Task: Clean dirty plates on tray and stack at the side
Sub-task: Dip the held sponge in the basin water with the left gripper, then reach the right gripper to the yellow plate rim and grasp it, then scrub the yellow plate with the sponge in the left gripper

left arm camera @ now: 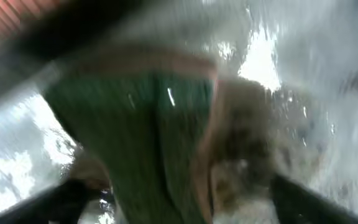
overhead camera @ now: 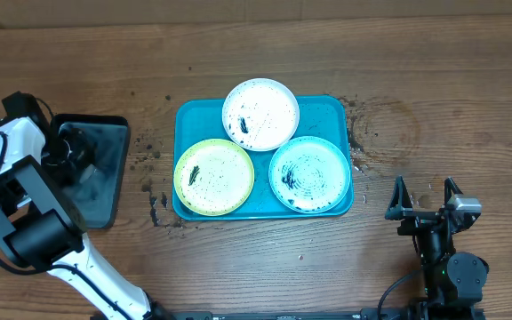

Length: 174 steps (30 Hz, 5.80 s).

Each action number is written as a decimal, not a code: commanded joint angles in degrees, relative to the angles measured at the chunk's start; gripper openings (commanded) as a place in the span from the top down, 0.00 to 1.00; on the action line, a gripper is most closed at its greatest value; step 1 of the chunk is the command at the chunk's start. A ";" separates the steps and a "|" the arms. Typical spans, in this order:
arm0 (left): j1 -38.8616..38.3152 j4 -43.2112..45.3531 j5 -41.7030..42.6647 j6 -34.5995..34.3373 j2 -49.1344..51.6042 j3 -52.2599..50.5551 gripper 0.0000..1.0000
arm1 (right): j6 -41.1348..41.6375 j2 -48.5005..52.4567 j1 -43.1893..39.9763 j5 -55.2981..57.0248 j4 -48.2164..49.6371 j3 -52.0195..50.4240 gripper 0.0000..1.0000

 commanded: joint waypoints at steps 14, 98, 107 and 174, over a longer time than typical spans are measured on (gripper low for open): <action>0.13 -0.50 -7.19 0.09 0.63 0.52 0.96 | 0.17 -0.52 0.22 0.57 0.37 -0.61 0.00; -7.13 -25.38 -2.73 4.63 -8.85 23.23 0.96 | -13.09 27.58 0.22 -14.64 -23.56 43.23 0.00; -7.13 -26.45 -2.93 5.64 -8.79 22.84 0.96 | -5.03 64.17 0.22 -42.05 -40.76 82.07 0.00; -35.91 -14.95 22.49 21.11 -8.68 -3.06 0.96 | 22.36 119.99 39.36 -8.87 -30.01 83.67 0.86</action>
